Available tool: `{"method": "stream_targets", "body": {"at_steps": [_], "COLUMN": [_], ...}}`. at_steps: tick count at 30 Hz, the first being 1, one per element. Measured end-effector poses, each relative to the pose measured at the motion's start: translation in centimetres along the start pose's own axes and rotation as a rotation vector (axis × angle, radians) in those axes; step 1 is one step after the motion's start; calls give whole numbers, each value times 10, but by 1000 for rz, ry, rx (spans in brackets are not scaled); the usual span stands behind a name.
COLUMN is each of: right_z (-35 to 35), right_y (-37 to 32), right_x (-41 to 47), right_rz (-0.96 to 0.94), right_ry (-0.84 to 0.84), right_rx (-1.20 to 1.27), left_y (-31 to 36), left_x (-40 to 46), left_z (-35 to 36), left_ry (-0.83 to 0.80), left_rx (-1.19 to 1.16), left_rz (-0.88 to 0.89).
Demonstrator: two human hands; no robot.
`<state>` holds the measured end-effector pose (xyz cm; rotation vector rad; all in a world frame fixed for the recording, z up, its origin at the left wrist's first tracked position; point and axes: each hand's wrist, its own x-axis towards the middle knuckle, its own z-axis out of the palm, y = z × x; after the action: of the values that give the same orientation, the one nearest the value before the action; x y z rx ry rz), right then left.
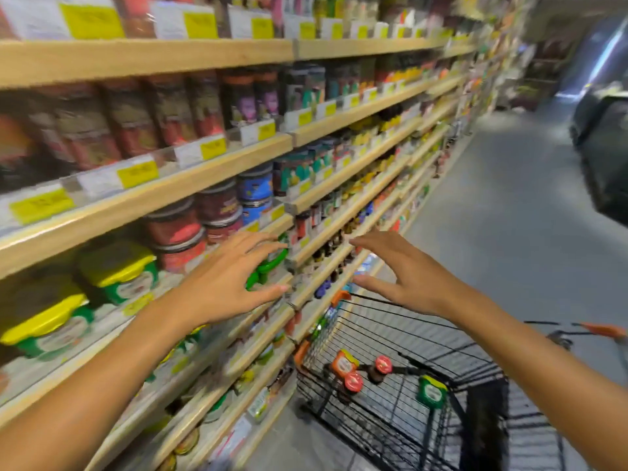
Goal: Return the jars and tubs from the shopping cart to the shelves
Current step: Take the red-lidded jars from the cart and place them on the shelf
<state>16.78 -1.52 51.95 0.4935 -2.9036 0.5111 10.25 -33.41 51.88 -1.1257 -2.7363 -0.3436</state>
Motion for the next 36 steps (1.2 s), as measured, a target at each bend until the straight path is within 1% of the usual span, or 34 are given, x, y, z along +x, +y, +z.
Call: {"method": "stream_targets", "body": {"at_steps": [7,13,21,25,29,33,36], "right_z": [15,35,68,92,121,151,177], "right_y": [86,170,269,296,311,320,321], "right_x": [-38,-80,-154,-186,-208,-218,-220], "right_rz": [191,361,575,682,764,823,866], "right_ry": [-27,-60,-116,-171,-226,-246,-293], "right_rx": [-20,62,145,221,332,445,520], "left_y": [41,77,161,179,171,154,136], "left_x": [83,147,233,246,236,222,209], "left_z": [68,128,231,293,343,380,414], "left_ry": [-179,-320,-555,-732,-888,-995,-1021], "left_rx": [-94,-94,-130,-123,-162,-197,-230], "left_rz": [60,121,218,158,91,10,-60]}}
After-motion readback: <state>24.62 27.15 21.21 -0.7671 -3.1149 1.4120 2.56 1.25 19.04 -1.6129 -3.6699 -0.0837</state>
